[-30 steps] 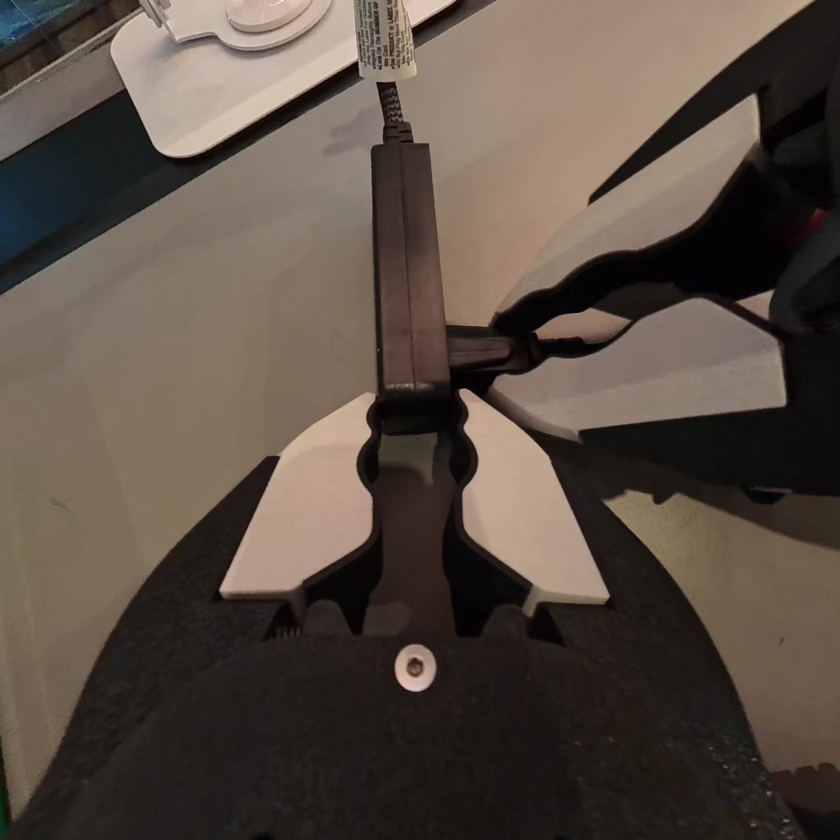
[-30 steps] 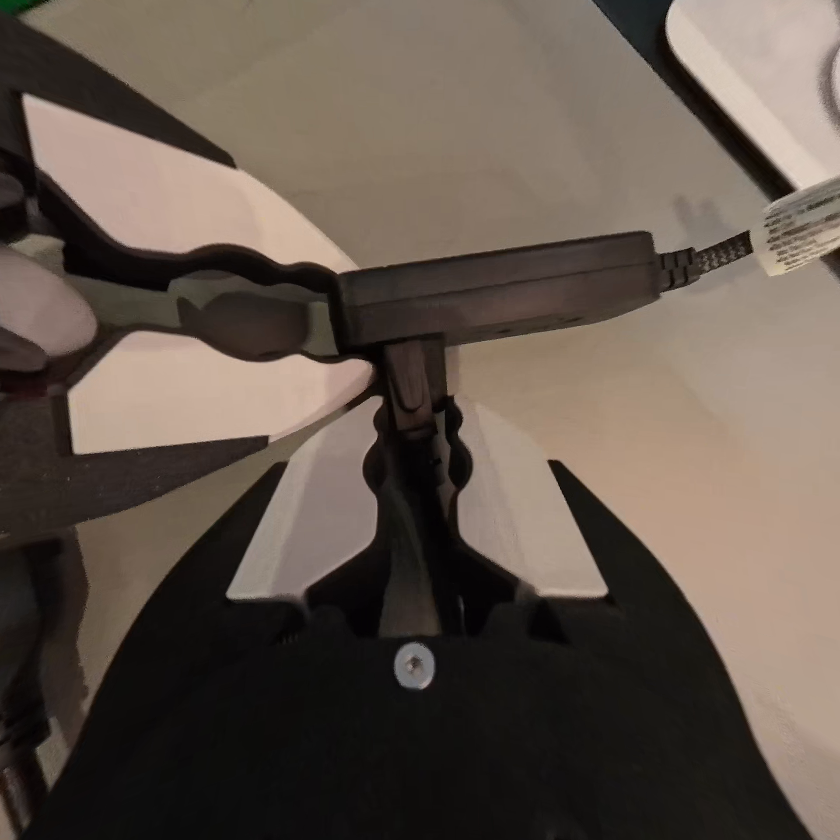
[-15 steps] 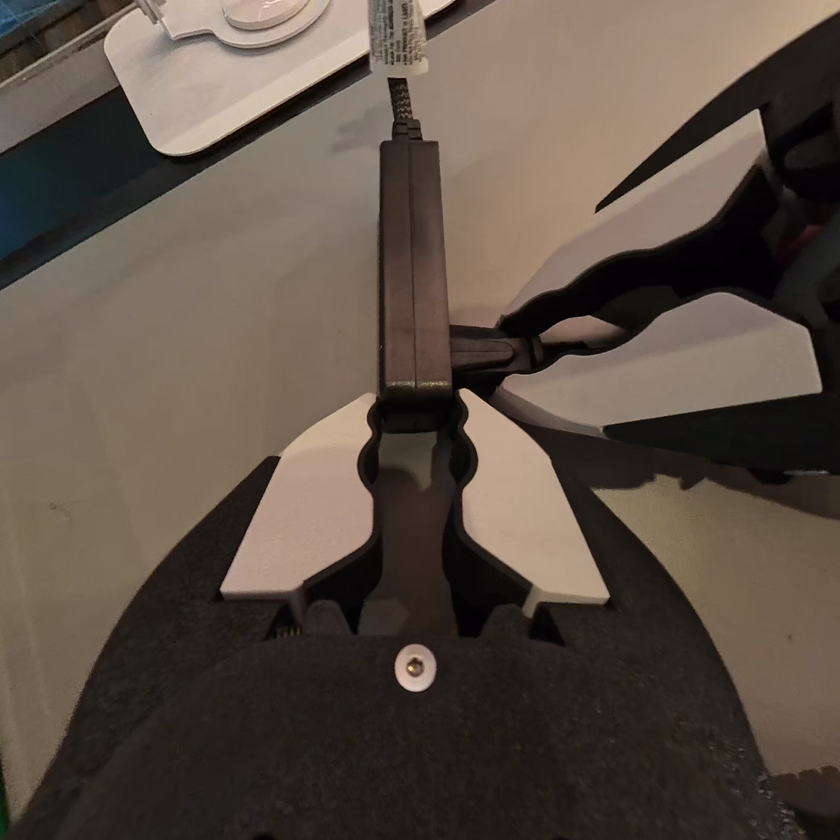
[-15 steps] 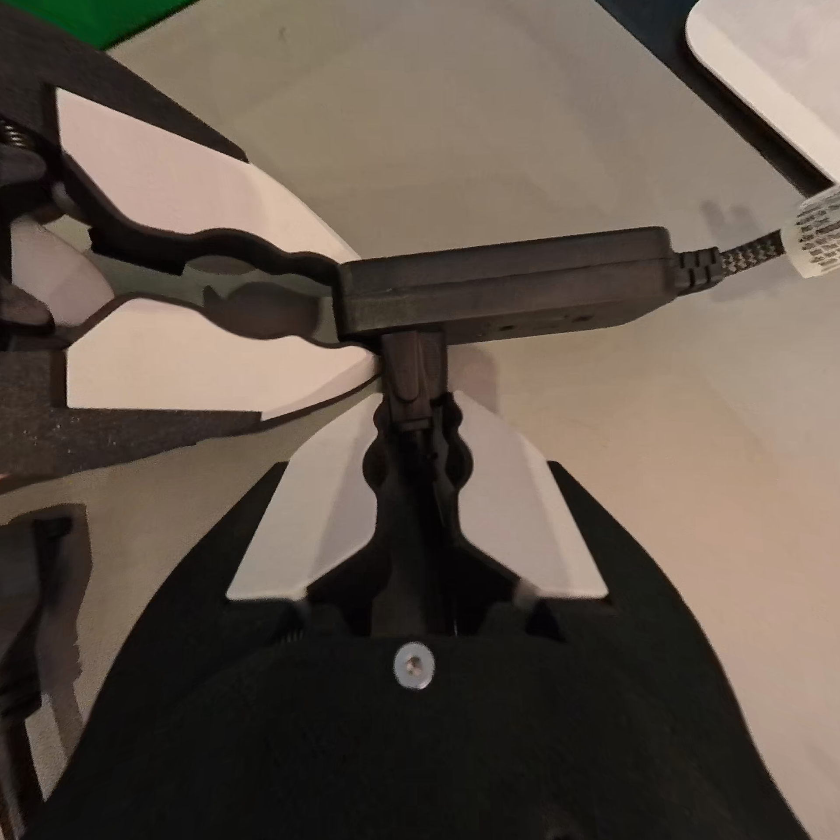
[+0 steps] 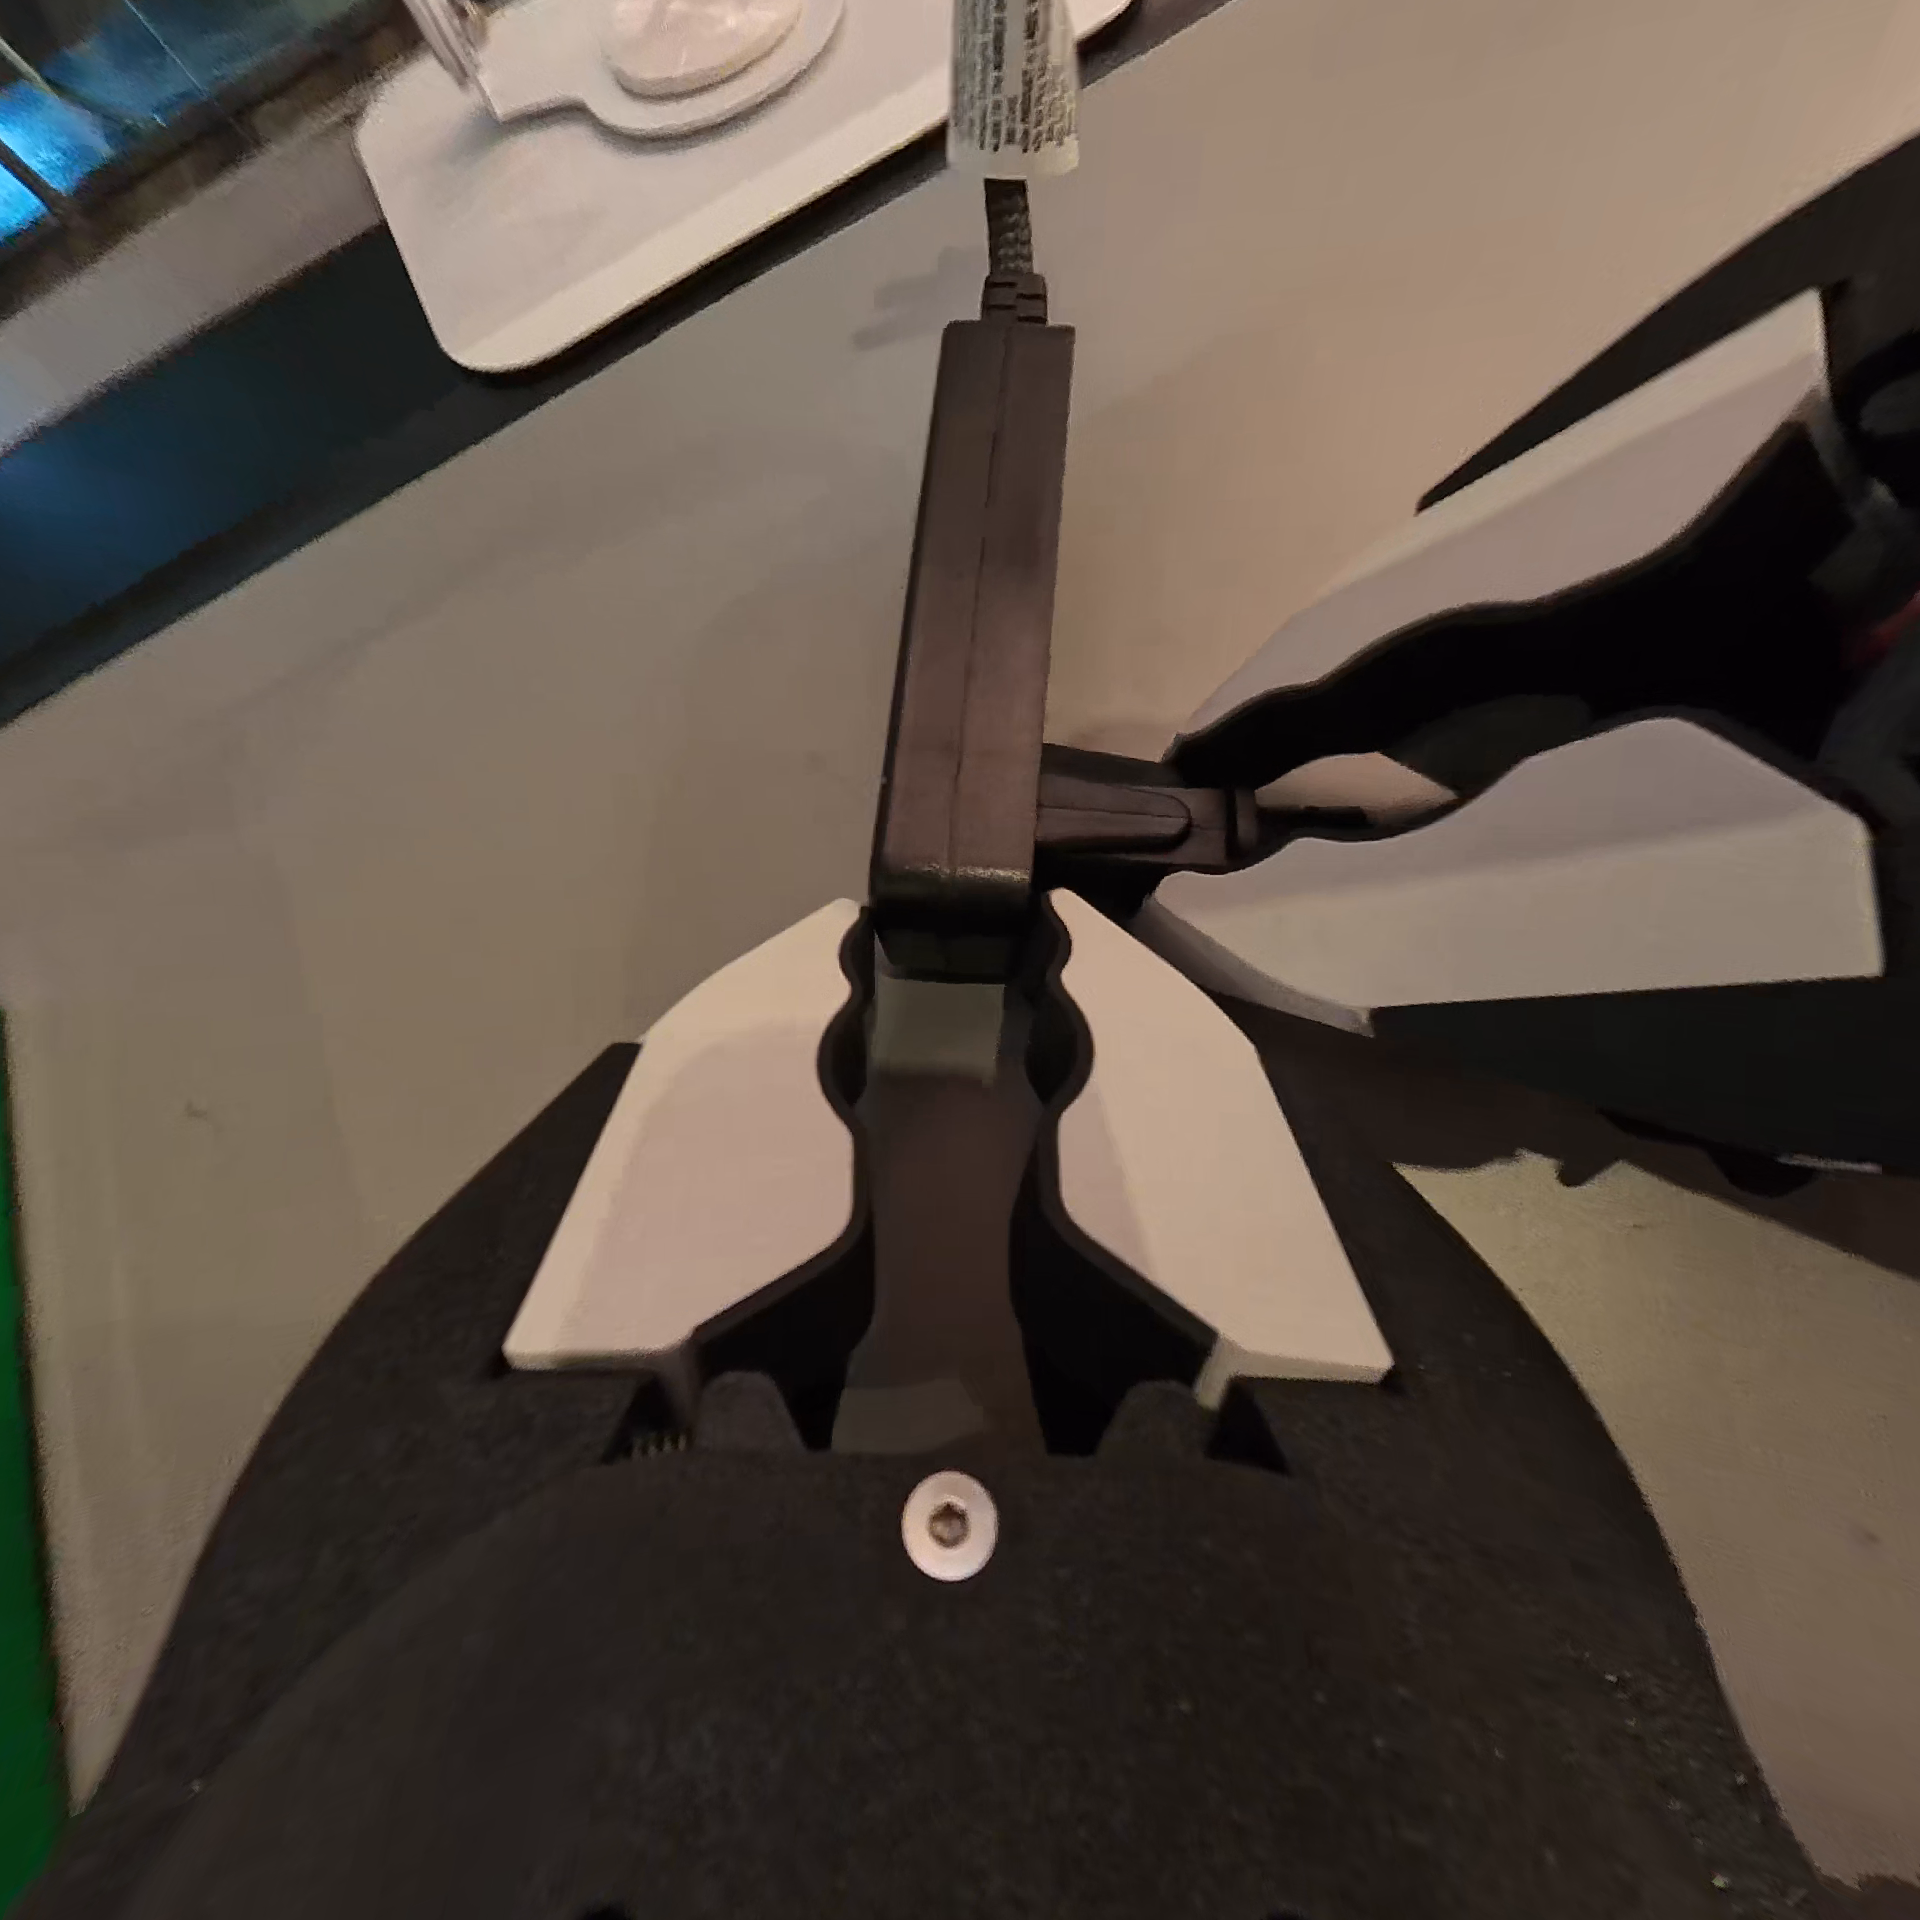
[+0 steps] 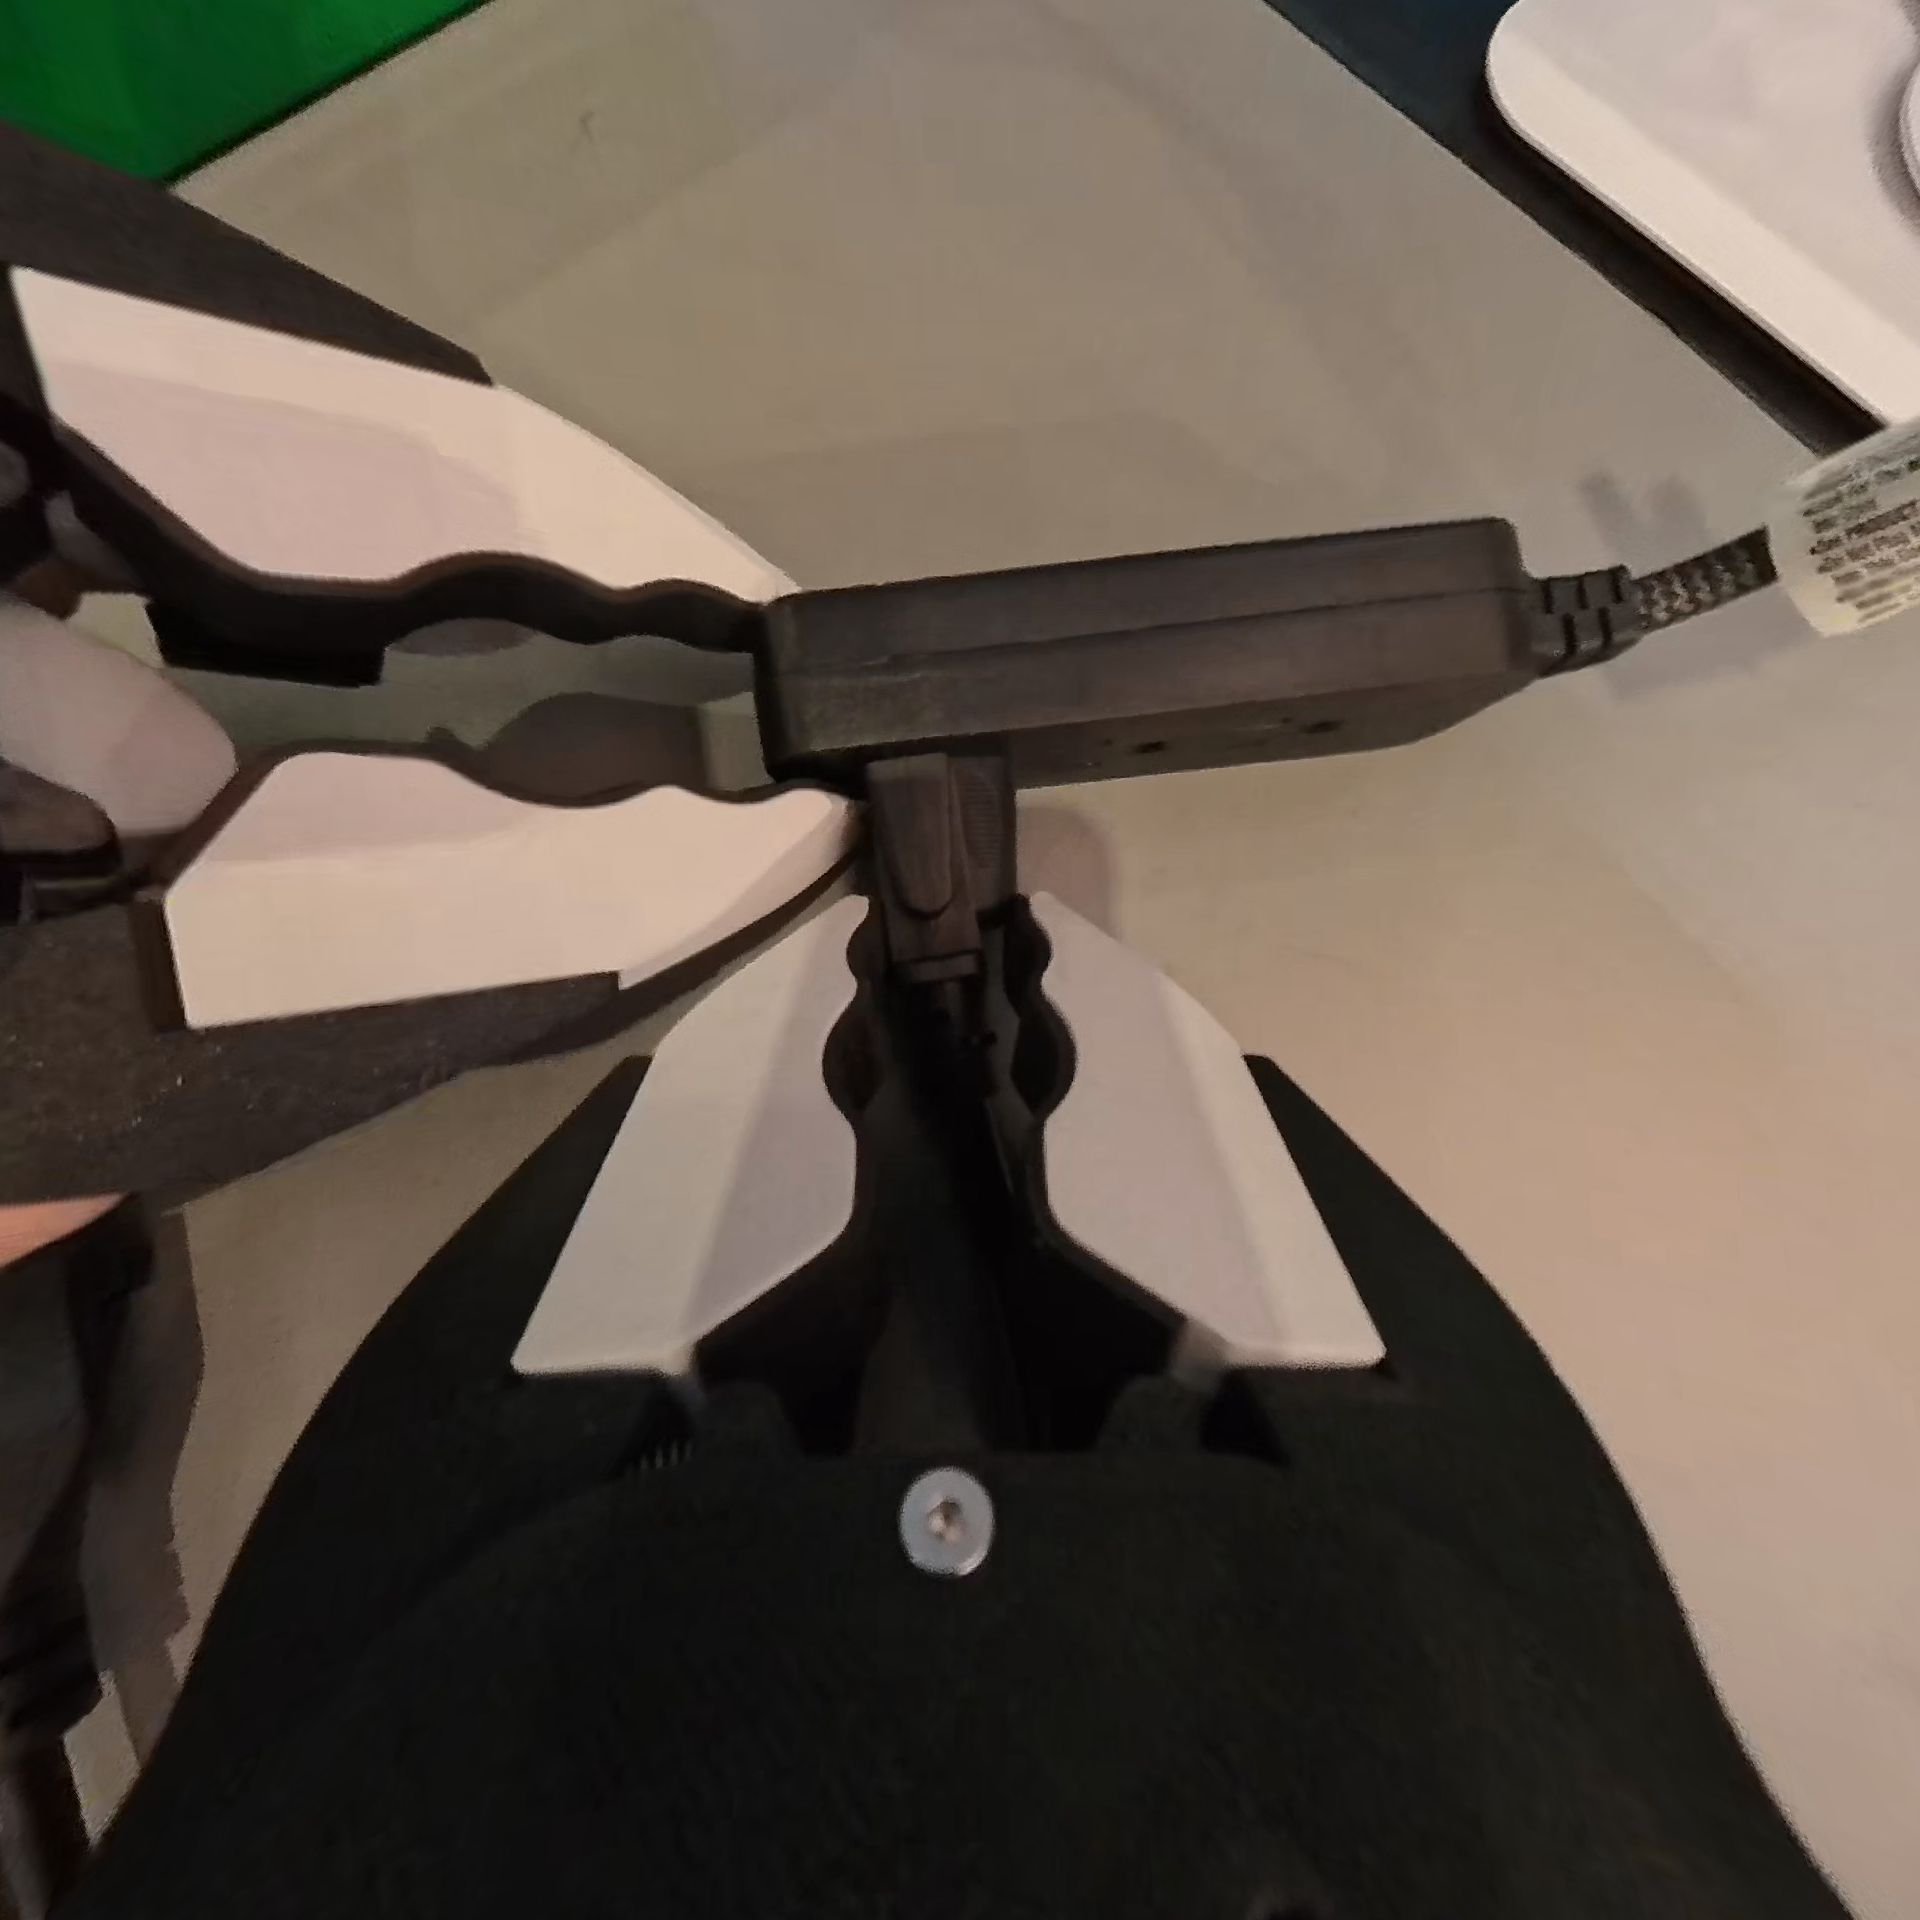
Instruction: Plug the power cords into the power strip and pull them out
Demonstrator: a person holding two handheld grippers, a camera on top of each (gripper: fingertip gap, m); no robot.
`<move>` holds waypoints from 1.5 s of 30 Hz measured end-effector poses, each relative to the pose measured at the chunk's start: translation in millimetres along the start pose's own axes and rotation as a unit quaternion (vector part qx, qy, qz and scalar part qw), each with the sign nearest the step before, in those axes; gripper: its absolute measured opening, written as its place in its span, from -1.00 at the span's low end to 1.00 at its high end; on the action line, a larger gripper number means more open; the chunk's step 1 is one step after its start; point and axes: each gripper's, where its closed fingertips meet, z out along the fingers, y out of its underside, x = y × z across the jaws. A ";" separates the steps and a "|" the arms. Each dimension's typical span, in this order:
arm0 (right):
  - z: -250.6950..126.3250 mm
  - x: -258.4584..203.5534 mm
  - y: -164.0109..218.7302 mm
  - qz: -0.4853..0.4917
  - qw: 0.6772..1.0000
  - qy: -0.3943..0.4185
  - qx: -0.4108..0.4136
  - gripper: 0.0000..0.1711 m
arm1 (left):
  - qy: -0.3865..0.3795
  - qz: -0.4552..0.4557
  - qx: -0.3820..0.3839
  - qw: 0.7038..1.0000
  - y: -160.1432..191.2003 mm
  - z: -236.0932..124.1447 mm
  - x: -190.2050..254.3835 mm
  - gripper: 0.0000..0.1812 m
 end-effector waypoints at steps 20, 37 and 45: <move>-1.8 3.4 -0.5 0.023 0.999 0.039 0.012 -0.77 | -0.042 0.050 0.009 0.998 -12.5 12.3 -5.1 -0.75; -2.6 0.0 1.2 -0.011 0.999 0.043 0.007 -0.77 | 0.019 -0.012 0.003 1.000 -10.3 13.4 -3.2 -0.79; -3.1 0.6 1.0 -0.011 0.999 0.046 0.009 -0.77 | 0.028 -0.017 0.004 0.999 -11.3 14.2 -2.3 -0.80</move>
